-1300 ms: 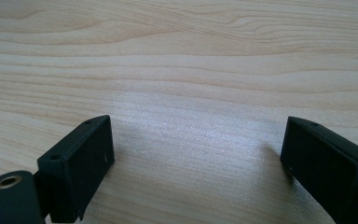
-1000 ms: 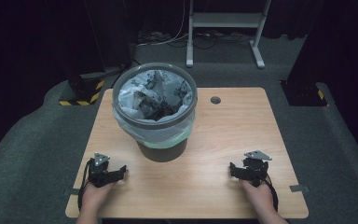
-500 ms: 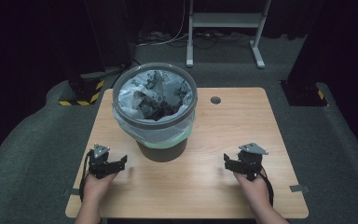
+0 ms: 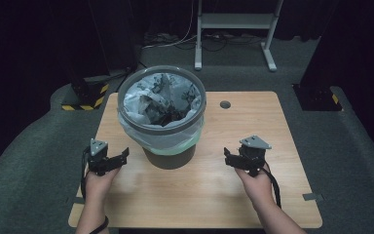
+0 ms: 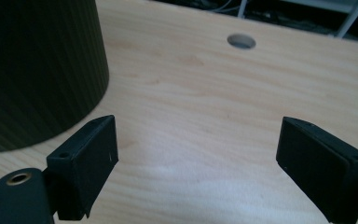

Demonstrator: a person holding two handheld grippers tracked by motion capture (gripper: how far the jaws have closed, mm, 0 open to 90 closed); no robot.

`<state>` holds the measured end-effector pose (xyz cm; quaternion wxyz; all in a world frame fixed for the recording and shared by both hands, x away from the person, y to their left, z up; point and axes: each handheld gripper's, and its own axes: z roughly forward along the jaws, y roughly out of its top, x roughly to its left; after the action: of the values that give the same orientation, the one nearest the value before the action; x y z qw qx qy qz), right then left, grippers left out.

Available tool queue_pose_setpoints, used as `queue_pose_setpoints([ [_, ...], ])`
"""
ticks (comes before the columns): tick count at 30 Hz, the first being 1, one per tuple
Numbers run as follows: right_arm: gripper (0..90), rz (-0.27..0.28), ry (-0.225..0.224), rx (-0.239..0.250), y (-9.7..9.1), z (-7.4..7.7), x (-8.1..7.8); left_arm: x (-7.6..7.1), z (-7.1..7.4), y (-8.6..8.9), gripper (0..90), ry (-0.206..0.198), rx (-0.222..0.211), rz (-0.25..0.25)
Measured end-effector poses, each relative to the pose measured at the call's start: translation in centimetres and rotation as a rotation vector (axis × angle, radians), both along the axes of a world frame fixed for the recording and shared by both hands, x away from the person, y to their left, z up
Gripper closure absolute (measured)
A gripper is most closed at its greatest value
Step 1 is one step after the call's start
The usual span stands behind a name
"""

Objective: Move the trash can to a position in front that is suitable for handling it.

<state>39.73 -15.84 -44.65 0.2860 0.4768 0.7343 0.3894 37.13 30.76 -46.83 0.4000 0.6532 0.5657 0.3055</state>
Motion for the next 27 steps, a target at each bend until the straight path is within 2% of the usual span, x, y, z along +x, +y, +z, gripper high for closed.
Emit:
queue_pose_setpoints([
  [1,12.4,0.006,-0.017,0.011,0.3,0.8,0.2,0.0,0.4,0.0,12.8,-0.017,-0.005,0.010],
  [2,12.4,0.006,-0.017,0.011,0.3,0.8,0.2,0.0,0.4,0.0,12.8,-0.017,-0.005,0.010],
  [4,12.4,0.017,-0.043,0.021,0.7,1.7,0.4,0.1,0.9,0.1,12.8,-0.039,-0.002,0.014],
  [8,12.2,0.015,-0.046,0.024,1.0,2.2,0.7,0.2,1.4,0.3,12.7,-0.054,-0.014,0.018],
  [10,12.1,0.008,-0.050,0.059,1.3,2.8,1.0,0.2,1.9,0.4,12.7,-0.064,-0.012,0.016],
  [14,11.9,0.008,-0.070,0.084,1.9,3.6,1.6,0.9,2.8,0.1,12.7,-0.084,-0.002,0.008],
  [23,11.6,-0.013,-0.087,0.097,2.5,4.4,3.2,2.7,3.6,-0.6,12.9,-0.115,-0.004,-0.004],
  [27,11.7,-0.027,-0.094,0.093,2.8,4.2,3.8,3.4,4.0,-0.6,13.2,-0.146,-0.015,0.022],
])
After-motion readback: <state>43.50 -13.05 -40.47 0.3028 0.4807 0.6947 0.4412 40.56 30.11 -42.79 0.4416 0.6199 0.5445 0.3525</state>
